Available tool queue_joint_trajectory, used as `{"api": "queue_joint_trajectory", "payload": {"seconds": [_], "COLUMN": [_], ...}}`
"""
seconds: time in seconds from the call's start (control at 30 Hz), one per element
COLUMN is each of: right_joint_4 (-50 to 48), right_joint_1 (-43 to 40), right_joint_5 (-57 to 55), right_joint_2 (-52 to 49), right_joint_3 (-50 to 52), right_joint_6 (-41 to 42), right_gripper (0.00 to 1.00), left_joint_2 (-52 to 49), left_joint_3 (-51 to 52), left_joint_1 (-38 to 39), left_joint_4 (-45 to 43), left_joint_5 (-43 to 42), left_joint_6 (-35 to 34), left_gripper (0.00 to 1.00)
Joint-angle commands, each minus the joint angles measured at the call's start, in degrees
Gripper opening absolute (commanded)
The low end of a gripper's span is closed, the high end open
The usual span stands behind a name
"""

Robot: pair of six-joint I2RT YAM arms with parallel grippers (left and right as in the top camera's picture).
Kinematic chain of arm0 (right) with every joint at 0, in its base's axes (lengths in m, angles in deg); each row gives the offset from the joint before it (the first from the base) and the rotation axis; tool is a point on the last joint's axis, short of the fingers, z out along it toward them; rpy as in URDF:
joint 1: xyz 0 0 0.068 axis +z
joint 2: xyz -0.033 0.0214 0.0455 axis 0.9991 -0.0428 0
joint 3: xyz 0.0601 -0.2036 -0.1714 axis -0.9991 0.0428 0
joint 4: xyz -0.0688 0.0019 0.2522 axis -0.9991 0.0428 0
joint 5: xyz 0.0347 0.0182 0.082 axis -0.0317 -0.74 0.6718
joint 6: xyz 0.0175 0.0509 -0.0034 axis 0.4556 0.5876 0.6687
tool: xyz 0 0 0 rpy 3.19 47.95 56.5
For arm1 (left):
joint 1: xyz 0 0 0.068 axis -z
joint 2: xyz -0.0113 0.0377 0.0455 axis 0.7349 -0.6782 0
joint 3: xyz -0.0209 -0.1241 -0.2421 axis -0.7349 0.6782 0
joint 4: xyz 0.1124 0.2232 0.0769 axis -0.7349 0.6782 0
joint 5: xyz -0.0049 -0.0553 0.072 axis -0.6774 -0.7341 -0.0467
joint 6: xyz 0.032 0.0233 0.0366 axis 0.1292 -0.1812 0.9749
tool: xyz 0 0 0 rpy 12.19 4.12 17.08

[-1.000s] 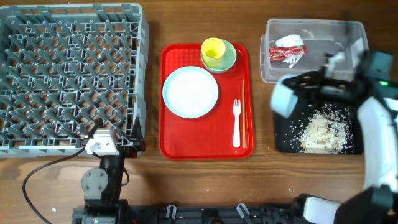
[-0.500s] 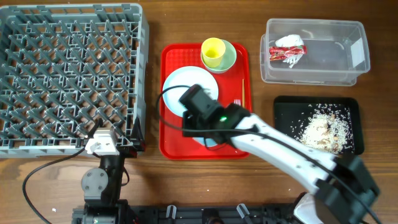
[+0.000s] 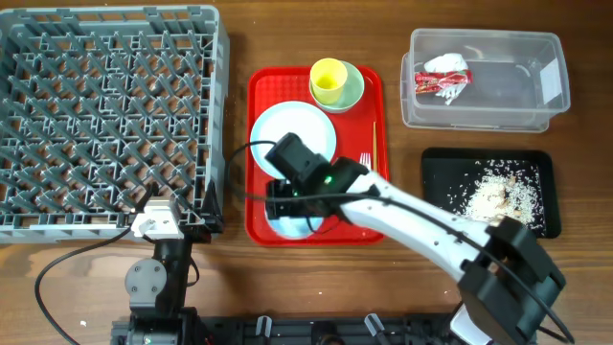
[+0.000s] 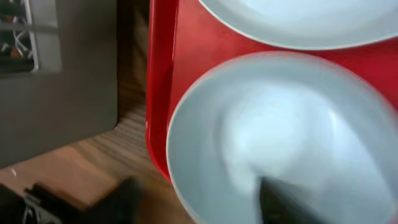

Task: Sort waste into correct bins and load items into the dishwasher rack

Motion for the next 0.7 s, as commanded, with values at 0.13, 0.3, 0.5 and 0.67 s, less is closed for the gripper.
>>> {"api": "queue_joint_trajectory", "payload": {"seconds": [0.13,0.3,0.5,0.67], "right_joint_4": [14.6,17.7,18.8,20.6], "right_joint_1": [-12.5,-25.6,-37.6,-39.0], "right_joint_5": [-4.3,-9.4,-11.2,-12.4], "right_joint_2": [9.8,14.0,14.6,14.6], "right_joint_3": [-14.8,-16.0,-15.7,-15.7], "right_joint_6": [-6.0,-9.1,-11.8,-11.9], "right_gripper": [1.00,1.00,1.00,1.00], "left_joint_2": [0.2,0.2,0.2,0.2], "left_joint_3": [0.1,0.1,0.1,0.1], "left_joint_1": [0.2,0.2,0.2,0.2], "left_joint_4": [0.3,0.3,0.3,0.3], "left_joint_5": [0.5,0.5,0.5,0.5], "left_joint_6": [0.9,0.9,0.9,0.9], "left_gripper": [1.00,1.00,1.00,1.00]}}
